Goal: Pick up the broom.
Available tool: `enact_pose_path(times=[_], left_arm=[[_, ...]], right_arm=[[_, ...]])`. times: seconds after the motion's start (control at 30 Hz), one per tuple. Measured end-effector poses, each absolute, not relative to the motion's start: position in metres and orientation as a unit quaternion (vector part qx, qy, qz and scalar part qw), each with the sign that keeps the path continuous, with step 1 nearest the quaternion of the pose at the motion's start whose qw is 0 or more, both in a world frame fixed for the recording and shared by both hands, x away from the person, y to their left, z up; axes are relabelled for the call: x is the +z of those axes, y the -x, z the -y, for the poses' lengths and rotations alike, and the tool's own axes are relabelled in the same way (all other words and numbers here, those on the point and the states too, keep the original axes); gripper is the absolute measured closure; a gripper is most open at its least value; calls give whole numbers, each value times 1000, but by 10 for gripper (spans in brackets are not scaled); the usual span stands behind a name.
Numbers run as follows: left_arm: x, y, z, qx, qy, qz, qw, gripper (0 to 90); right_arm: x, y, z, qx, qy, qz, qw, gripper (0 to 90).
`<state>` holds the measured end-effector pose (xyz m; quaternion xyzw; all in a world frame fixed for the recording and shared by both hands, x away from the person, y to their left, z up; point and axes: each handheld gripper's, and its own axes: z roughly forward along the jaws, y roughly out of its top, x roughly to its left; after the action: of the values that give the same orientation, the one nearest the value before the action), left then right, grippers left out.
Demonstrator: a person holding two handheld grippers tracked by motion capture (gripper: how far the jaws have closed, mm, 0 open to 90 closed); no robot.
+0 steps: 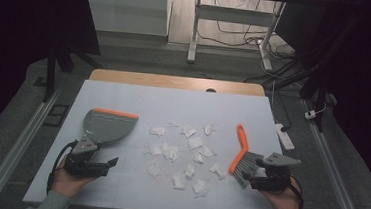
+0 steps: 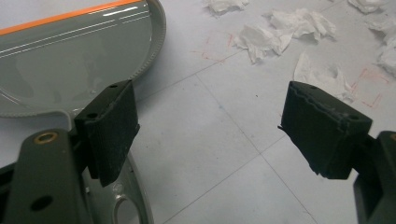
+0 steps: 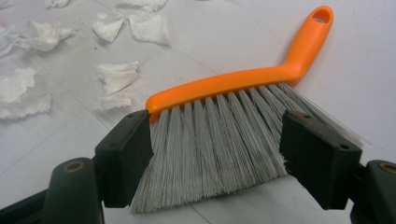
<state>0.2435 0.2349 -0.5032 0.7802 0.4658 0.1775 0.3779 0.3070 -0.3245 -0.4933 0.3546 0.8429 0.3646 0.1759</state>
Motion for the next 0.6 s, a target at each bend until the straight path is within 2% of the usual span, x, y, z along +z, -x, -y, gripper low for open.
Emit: enact_pose_path(times=[0.6], left_arm=[[-504, -241, -236, 181, -780, -466, 375, 201]], right_arm=[[-492, -305, 322, 369, -353, -841, 182, 258]])
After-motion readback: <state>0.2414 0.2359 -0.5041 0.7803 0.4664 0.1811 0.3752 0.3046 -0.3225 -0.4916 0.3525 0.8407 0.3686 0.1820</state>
